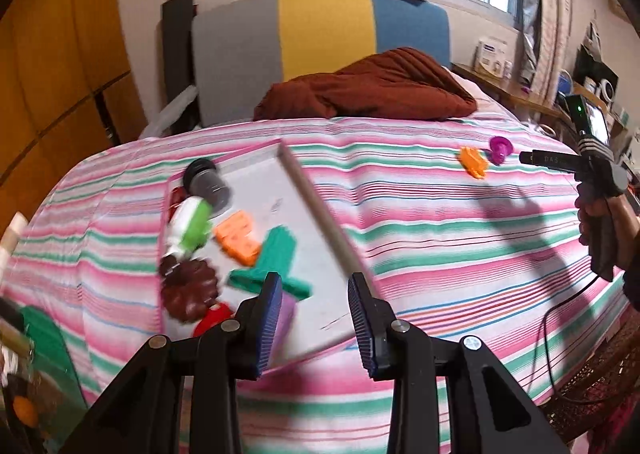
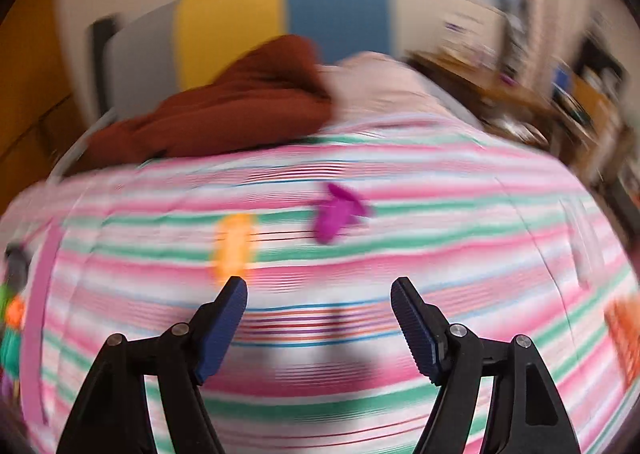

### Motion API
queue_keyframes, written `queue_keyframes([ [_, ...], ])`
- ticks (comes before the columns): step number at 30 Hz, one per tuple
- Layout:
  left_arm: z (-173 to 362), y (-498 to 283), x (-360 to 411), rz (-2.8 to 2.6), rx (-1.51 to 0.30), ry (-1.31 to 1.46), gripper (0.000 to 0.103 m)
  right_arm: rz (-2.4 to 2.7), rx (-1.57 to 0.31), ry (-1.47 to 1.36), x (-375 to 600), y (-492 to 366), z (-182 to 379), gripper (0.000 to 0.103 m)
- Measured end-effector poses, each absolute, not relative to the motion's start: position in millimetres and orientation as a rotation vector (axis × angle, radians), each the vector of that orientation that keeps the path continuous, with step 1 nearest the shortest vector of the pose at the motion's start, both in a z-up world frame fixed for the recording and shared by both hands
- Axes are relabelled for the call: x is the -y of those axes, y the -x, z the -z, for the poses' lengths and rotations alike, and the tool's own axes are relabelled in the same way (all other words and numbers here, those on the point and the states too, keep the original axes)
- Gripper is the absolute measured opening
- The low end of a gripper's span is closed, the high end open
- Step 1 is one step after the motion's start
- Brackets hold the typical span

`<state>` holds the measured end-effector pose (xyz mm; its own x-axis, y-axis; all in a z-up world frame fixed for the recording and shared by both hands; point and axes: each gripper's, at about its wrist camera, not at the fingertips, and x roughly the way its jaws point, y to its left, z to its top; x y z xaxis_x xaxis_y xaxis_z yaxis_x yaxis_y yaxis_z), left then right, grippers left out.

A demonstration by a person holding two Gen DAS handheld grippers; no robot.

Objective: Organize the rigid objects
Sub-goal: 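Move both grippers toward the yellow cart and purple plunger stamp, then grasp the yellow cart with the left gripper while the right grasps the purple plunger stamp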

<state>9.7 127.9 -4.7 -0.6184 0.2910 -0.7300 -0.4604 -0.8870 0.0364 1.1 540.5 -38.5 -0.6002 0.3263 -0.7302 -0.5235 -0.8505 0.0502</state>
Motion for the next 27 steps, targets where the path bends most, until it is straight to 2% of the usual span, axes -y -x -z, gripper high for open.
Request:
queue_keyframes([
  [4, -1.9, -7.7, -163.1, -2.419, -0.326, 1.027, 0.034, -2.233, -0.667, 0.927, -590.5, -25.7, 41.5, 0.075],
  [10, 2.0, 6.4, -235.6, -2.282, -0.322, 1.036, 0.034, -2.093, -0.961, 0.897, -624.3, -47.7, 55.5, 0.075],
  [15, 18.9, 28.9, -289.5, -2.181, -0.306, 1.124, 0.035, -2.124, -0.999, 0.873, -619.7, -50.7, 49.8, 0.076],
  [20, 33.5, 54.6, -342.8, -2.108, -0.286, 1.184, 0.040, -2.164, -1.033, 0.875, -616.7, -48.6, 46.0, 0.077],
  [23, 38.2, 71.9, -374.3, -2.066, -0.249, 1.187, 0.047, -2.171, -1.060, 0.870, -616.8, -50.9, 45.5, 0.077],
  [25, 43.7, 83.3, -395.3, -2.039, -0.250, 1.190, 0.062, -2.172, -1.077, 0.873, -616.6, -51.0, 46.3, 0.077],
  [27, 48.7, 91.8, -407.8, -2.036, -0.240, 1.190, 0.062, -2.179, -1.092, 0.873, -616.5, -50.7, 46.3, 0.077],
])
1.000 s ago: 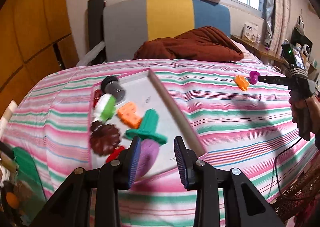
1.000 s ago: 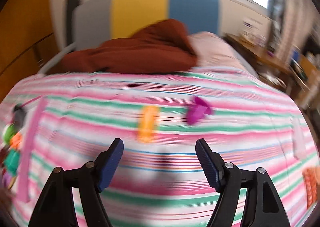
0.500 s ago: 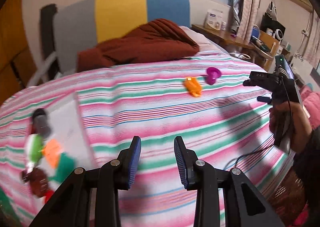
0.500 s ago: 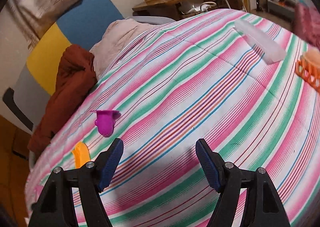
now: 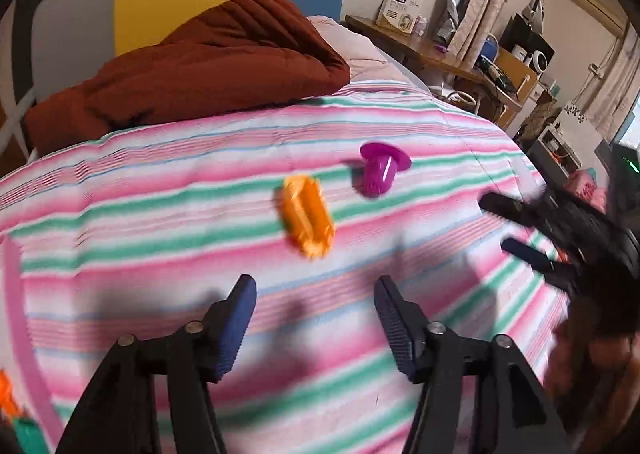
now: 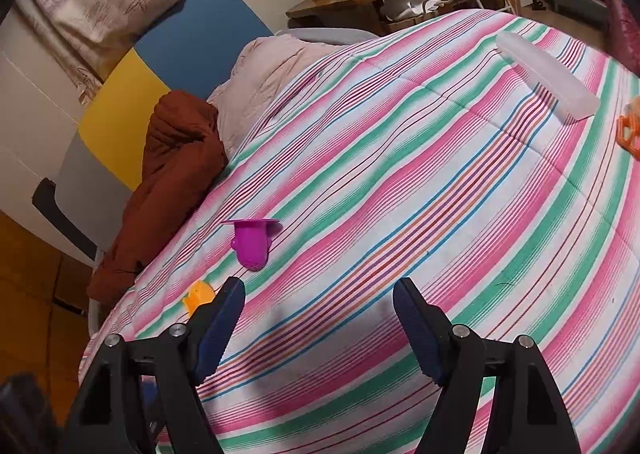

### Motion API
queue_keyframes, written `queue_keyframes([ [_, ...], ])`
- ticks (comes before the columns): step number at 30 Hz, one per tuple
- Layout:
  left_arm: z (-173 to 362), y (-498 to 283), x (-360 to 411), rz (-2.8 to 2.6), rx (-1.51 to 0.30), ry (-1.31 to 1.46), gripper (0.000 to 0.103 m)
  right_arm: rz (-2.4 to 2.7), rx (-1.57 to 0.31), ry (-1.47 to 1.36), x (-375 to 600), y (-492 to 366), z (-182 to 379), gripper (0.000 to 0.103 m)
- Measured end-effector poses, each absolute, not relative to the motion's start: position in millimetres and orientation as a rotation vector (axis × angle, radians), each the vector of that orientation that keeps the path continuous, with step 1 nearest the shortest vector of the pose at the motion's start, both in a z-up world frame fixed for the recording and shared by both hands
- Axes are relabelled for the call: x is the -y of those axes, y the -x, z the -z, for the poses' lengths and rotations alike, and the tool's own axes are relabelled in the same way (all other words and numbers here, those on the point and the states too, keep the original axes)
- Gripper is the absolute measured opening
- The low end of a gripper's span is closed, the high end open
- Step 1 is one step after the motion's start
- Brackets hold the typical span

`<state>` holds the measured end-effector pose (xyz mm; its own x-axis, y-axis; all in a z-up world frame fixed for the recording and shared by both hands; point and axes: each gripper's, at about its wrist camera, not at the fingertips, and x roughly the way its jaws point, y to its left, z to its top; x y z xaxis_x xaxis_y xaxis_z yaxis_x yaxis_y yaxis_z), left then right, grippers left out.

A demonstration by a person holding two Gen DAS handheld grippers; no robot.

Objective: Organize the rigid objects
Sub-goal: 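Grasp the yellow cart with the left gripper while the right grasps the purple plunger stamp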

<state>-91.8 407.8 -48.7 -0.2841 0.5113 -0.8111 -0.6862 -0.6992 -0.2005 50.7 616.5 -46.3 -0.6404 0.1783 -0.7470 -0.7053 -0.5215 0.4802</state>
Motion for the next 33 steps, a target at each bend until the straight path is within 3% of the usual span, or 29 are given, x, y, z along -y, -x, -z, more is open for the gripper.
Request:
queue_keyframes([
  [8, 79.3, 134.3, -464.9, -2.096, -0.336, 1.202, 0.062, -2.183, -1.098, 0.873, -616.0, -48.4, 46.0, 0.077],
  [9, 83.8, 138.6, -468.3, -2.100, -0.344, 1.211, 0.058, -2.184, -1.095, 0.876, -615.6, -47.3, 46.4, 0.077],
  [12, 97.0, 142.6, -475.4, -2.093, -0.407, 1.221, 0.026, -2.186, -1.086, 0.892, -614.2, -44.1, 48.6, 0.077],
  [27, 92.6, 37.6, -337.0, -2.137, -0.357, 1.086, 0.026, -2.288, -1.038, 1.039, -588.4, -16.9, 63.2, 0.076],
  [33, 93.4, 28.3, -322.8, -2.135, -0.315, 1.079, 0.026, -2.299, -1.025, 1.014, -596.8, 26.1, 60.9, 0.076],
])
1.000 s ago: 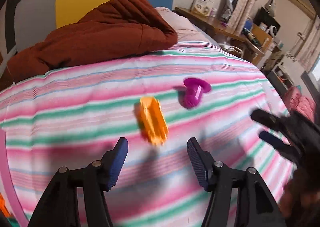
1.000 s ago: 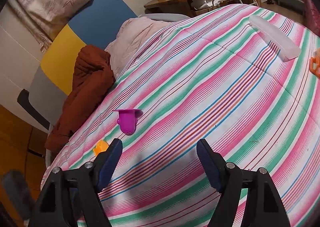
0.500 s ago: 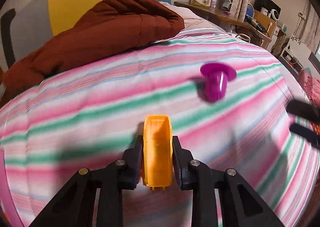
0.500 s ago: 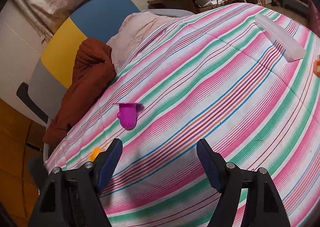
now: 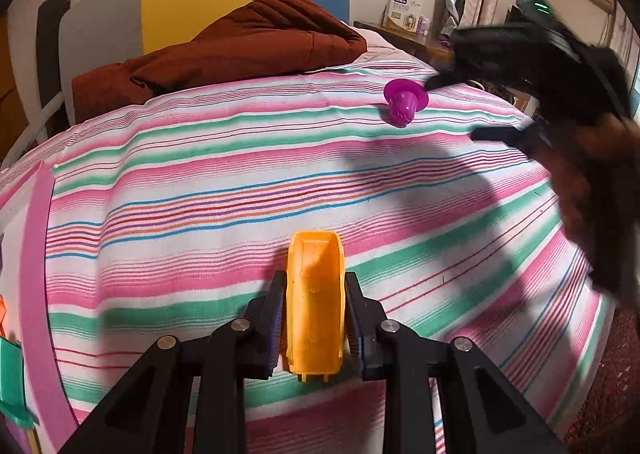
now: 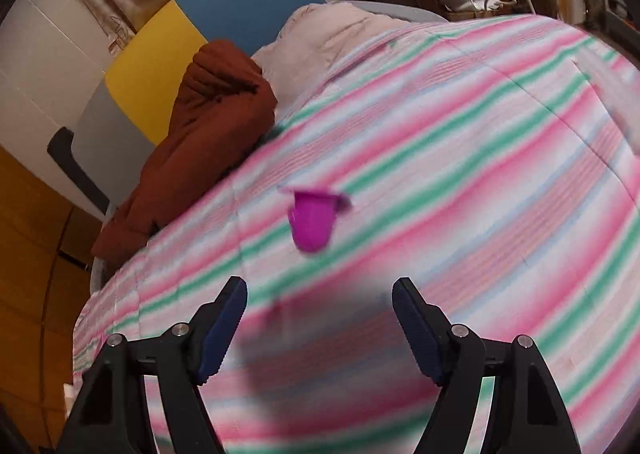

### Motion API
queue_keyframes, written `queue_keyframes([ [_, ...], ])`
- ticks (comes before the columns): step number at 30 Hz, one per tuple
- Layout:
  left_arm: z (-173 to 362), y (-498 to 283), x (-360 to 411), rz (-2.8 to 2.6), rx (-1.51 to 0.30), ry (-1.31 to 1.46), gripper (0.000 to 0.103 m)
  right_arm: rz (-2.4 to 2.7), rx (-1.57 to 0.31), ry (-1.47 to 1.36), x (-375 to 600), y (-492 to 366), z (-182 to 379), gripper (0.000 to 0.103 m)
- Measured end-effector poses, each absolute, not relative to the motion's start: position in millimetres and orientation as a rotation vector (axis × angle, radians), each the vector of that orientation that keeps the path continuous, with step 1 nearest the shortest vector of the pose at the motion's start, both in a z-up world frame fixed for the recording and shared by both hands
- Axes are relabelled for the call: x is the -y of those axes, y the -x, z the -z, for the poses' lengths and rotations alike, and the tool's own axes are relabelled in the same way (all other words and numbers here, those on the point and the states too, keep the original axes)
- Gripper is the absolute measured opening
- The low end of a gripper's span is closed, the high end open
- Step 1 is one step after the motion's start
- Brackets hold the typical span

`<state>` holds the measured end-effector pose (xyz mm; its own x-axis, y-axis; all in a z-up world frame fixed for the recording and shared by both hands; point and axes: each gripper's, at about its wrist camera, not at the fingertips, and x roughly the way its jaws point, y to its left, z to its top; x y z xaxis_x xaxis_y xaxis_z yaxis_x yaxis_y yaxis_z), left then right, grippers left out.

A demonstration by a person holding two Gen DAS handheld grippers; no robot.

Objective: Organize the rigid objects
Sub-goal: 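Grasp the yellow cart with the left gripper while the right grasps the purple plunger stamp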

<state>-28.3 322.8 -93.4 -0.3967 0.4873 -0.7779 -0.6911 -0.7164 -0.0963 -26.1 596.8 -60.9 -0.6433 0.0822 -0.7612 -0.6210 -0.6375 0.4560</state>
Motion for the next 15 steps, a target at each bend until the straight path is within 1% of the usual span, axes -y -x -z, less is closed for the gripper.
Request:
queue_keyframes([
  [2, 94.2, 30.2, -323.5, -2.131, -0.304, 1.081, 0.026, -2.278, -1.051, 1.032, -604.9, 48.7, 68.8, 0.076],
  [6, 94.8, 30.1, -321.3, -2.127, -0.287, 1.076, 0.026, -2.250, -0.995, 1.077, -612.3, 82.7, 84.5, 0.075],
  [7, 94.9, 30.0, -321.0, -2.128, -0.285, 1.074, 0.026, -2.236, -0.968, 1.092, -612.6, 89.0, 87.9, 0.066],
  [8, 94.8, 29.9, -321.8, -2.129, -0.287, 1.071, 0.026, -2.238, -0.933, 1.088, -613.0, 93.7, 89.7, 0.040],
  [9, 94.7, 29.2, -322.5, -2.132, -0.292, 1.068, 0.026, -2.257, -0.869, 1.088, -612.1, 98.4, 89.8, 0.034],
  [11, 94.8, 28.4, -322.7, -2.135, -0.295, 1.062, 0.026, -2.284, -0.814, 1.120, -608.8, 102.2, 89.9, 0.033],
  [13, 95.9, 28.4, -320.9, -2.134, -0.288, 1.057, 0.026, -2.342, -0.798, 1.173, -600.4, 101.3, 88.4, 0.033],
  [15, 96.8, 28.6, -320.6, -2.136, -0.286, 1.052, 0.026, -2.394, -0.724, 1.245, -583.1, 96.3, 86.0, 0.033],
])
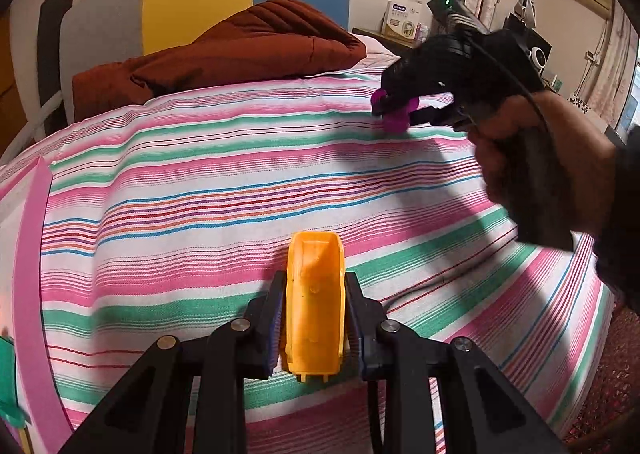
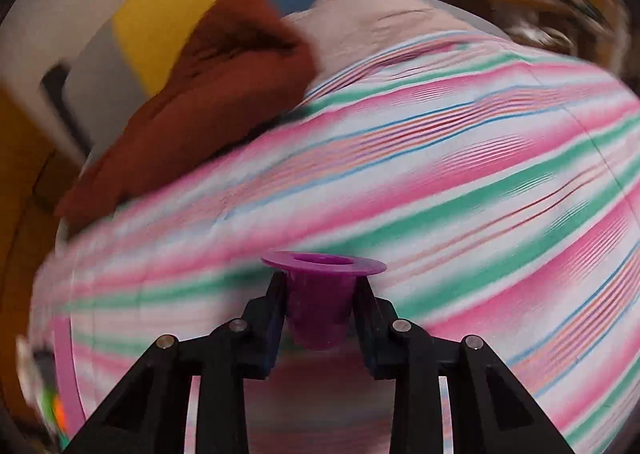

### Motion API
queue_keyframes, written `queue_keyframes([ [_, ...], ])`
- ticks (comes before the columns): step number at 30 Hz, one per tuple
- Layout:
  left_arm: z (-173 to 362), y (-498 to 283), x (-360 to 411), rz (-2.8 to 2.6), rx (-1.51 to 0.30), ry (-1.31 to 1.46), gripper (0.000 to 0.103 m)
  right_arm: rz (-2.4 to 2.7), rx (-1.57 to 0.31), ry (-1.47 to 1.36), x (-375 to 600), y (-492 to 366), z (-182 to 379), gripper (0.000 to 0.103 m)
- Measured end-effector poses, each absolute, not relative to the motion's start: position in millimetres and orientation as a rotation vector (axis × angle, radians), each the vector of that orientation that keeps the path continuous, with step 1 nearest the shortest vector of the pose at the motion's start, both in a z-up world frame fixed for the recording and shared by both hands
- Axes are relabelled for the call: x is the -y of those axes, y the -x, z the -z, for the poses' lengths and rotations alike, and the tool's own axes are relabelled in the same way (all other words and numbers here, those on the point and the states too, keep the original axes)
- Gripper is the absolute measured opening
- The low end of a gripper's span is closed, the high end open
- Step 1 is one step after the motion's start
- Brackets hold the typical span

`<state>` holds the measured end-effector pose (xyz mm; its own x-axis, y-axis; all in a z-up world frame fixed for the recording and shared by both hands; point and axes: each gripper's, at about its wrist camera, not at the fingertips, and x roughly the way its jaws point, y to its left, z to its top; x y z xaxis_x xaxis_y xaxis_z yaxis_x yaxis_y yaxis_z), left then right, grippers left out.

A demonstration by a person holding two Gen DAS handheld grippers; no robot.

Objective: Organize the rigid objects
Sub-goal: 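Grasp the yellow cart with the left gripper while the right grasps the purple plunger stamp, then carry the yellow cart into the tray and open the left gripper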

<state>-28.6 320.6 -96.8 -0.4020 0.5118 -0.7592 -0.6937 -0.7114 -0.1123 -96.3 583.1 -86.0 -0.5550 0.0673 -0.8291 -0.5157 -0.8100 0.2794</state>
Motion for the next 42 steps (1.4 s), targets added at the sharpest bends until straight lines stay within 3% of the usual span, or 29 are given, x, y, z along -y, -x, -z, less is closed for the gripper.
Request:
queue_keyframes([
  [8, 93.7, 30.5, -317.4, -2.127, -0.263, 1.065, 0.026, -2.541, -0.613, 1.516, -495.2, 48.8, 88.7, 0.033],
  [12, 86.8, 18.7, -307.7, -2.152, -0.299, 1.077, 0.026, -2.603, -0.437, 1.514, -459.8, 35.0, 92.1, 0.032],
  [31, 1.2, -19.1, -210.9, -2.331, -0.224, 0.952, 0.026, -2.691, -0.271, 1.459, -454.2, 33.9, 96.0, 0.033],
  [42, 0.1, -10.5, -168.2, -2.411, -0.189, 0.999, 0.026, -2.732, -0.197, 1.412, -449.9, 30.4, 98.1, 0.033],
])
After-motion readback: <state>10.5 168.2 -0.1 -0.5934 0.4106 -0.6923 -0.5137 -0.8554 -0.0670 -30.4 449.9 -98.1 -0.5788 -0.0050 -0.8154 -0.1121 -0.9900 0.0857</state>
